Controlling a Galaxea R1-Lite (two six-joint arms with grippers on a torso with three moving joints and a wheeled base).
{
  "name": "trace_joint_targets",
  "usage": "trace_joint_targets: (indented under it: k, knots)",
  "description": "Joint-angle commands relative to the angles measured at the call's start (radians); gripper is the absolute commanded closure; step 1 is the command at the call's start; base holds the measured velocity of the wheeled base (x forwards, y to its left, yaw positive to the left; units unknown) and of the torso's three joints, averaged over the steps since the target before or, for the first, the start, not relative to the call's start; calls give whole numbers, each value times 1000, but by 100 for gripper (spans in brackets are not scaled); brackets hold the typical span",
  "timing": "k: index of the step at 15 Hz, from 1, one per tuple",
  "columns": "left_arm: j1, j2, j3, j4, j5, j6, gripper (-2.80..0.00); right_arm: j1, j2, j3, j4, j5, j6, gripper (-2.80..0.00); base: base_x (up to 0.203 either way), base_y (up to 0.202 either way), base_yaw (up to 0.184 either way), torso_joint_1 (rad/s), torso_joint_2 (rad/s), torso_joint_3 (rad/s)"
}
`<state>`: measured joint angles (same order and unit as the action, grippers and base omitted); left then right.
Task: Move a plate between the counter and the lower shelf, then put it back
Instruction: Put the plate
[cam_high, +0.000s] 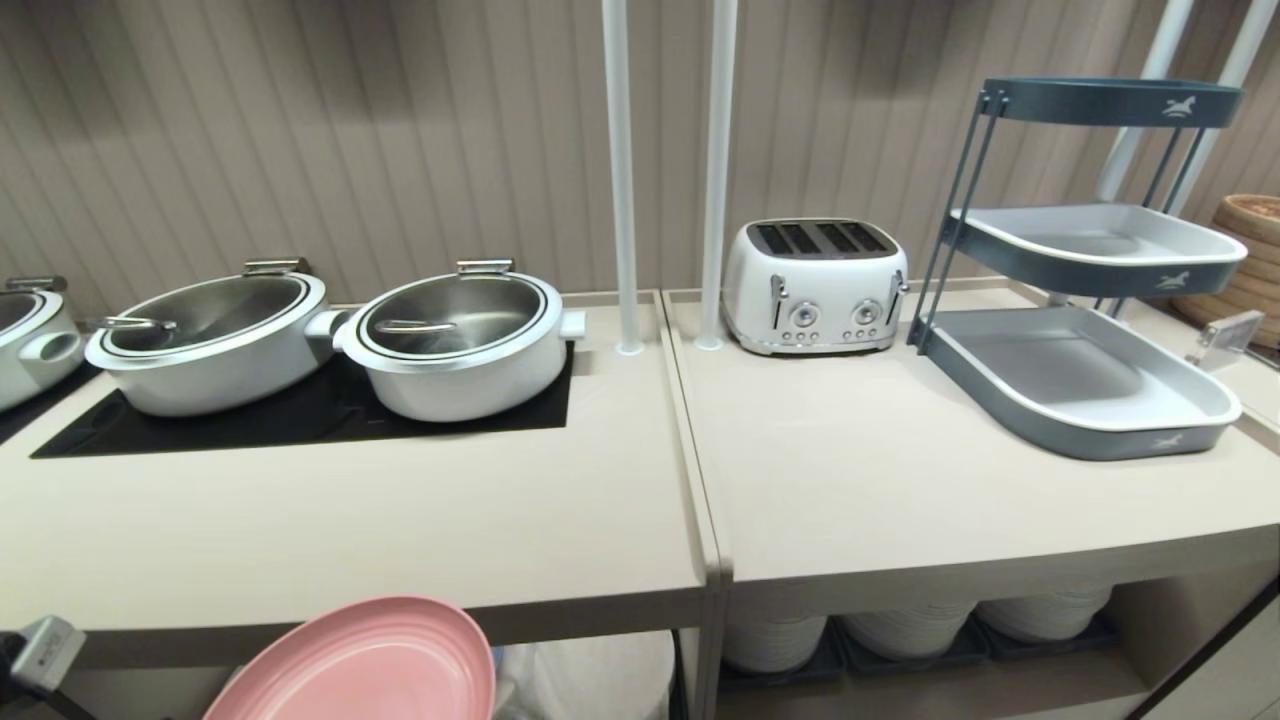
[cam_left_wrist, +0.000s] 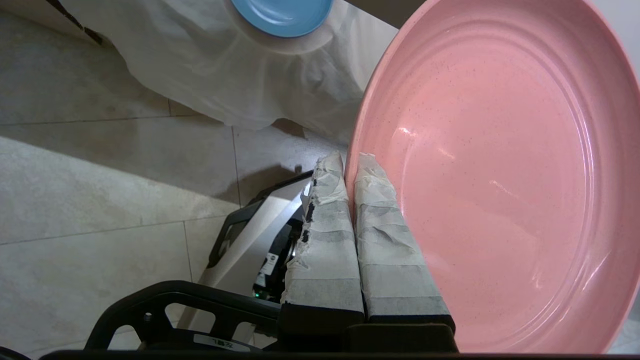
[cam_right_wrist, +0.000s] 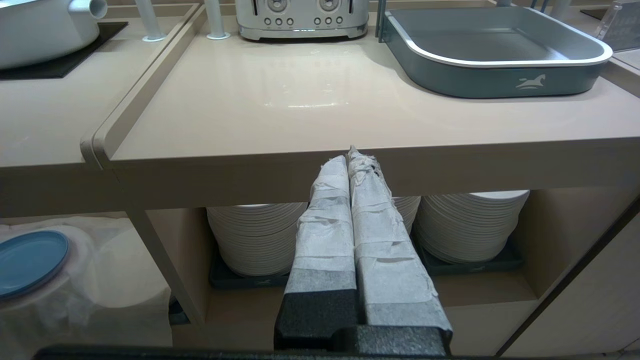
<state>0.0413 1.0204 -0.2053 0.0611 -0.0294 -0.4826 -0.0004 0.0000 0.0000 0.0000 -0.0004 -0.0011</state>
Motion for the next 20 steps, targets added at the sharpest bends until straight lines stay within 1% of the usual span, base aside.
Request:
trace_joint_targets:
  k: [1,16,18,20]
  knots:
    - [0,8,1,0,0,-4,0,0,0,0,0,0,0,0,0,0,0,0,0,0]
    - [2,17,-3,-1,3,-5,0,-1,0,0,0,-1,0,0,0,0,0,0,0,0]
    - [2,17,-8,-1,4,-17,0,-1,0,0,0,-1,0,0,0,0,0,0,0,0]
    - [2,17,-8,-1,7,-25,0,0,0,0,0,0,0,0,7,96,-3,14,4,0]
